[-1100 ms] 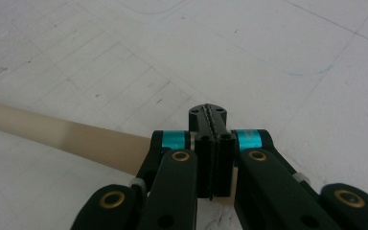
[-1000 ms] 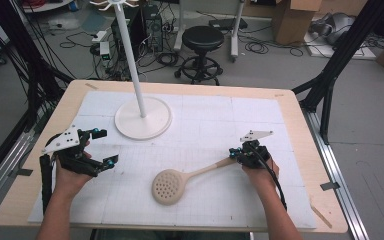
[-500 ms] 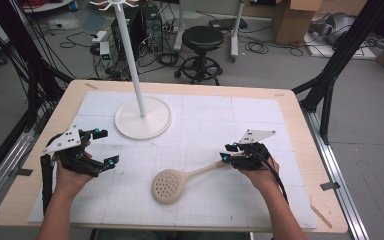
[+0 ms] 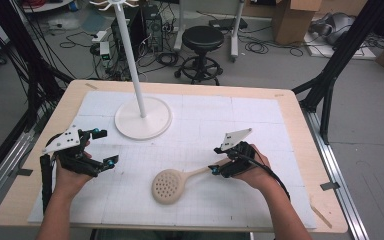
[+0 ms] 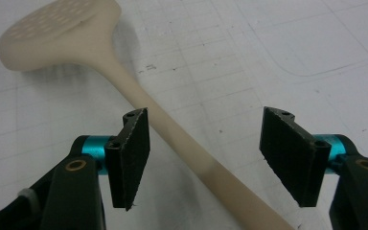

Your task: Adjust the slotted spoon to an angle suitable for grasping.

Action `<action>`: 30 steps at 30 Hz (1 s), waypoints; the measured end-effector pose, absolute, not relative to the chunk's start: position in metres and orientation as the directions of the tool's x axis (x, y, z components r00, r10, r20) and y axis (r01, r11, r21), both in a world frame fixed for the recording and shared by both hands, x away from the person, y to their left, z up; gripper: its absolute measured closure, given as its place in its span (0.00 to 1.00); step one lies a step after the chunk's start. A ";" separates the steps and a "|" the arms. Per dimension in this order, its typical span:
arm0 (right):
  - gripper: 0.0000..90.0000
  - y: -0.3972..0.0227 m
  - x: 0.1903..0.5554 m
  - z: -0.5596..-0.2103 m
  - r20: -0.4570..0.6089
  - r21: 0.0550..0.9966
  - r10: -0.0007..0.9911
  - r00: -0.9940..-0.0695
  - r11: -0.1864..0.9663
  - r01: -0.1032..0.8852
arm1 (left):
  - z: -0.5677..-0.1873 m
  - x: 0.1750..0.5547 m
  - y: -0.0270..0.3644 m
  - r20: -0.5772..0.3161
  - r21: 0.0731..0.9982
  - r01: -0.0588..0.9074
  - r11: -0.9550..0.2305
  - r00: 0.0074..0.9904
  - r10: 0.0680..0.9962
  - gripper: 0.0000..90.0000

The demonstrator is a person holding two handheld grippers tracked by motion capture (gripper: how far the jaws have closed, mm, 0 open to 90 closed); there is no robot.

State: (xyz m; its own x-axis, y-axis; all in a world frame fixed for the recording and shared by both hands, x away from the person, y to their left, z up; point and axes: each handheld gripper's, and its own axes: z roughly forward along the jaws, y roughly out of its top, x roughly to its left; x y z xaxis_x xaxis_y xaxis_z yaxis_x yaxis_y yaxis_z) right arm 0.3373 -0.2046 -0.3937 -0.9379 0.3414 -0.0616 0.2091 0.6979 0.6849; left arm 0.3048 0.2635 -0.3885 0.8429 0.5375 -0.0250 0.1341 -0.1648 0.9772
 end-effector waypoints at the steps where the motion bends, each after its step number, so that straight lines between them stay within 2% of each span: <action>1: 0.38 -0.203 0.338 -0.394 -0.064 0.676 0.337 -0.939 0.707 0.207 | -0.389 0.305 0.264 -0.026 0.977 0.135 -0.164 0.843 0.538 0.02; 4: 0.36 -0.199 0.340 -0.402 -0.031 0.653 0.323 -0.946 0.723 0.226 | -0.389 0.305 0.263 -0.026 0.976 0.136 -0.168 0.846 0.533 0.02; 7: 0.37 -0.189 0.341 -0.414 -0.021 0.583 0.292 -0.956 0.780 0.225 | -0.389 0.305 0.262 -0.024 0.976 0.135 -0.171 0.848 0.529 0.02; 9: 0.50 -0.183 0.341 -0.419 -0.043 0.547 0.276 -0.960 0.811 0.208 | -0.389 0.305 0.262 -0.023 0.976 0.135 -0.173 0.848 0.530 0.02; 10: 0.56 -0.182 0.341 -0.420 -0.062 0.546 0.275 -0.959 0.814 0.198 | -0.389 0.305 0.262 -0.024 0.976 0.135 -0.172 0.847 0.531 0.02; 21: 0.66 -0.177 0.340 -0.417 -0.061 0.552 0.266 -0.962 0.812 0.189 | -0.390 0.305 0.261 -0.024 0.975 0.136 -0.178 0.852 0.524 0.02; 27: 0.75 -0.177 0.333 -0.416 -0.048 0.586 0.256 -0.966 0.790 0.180 | -0.388 0.305 0.262 -0.015 0.975 0.128 -0.180 0.852 0.523 0.02; 30: 0.84 -0.178 0.330 -0.415 -0.064 0.615 0.237 -0.969 0.774 0.148 | -0.388 0.305 0.262 -0.016 0.975 0.128 -0.180 0.853 0.522 0.02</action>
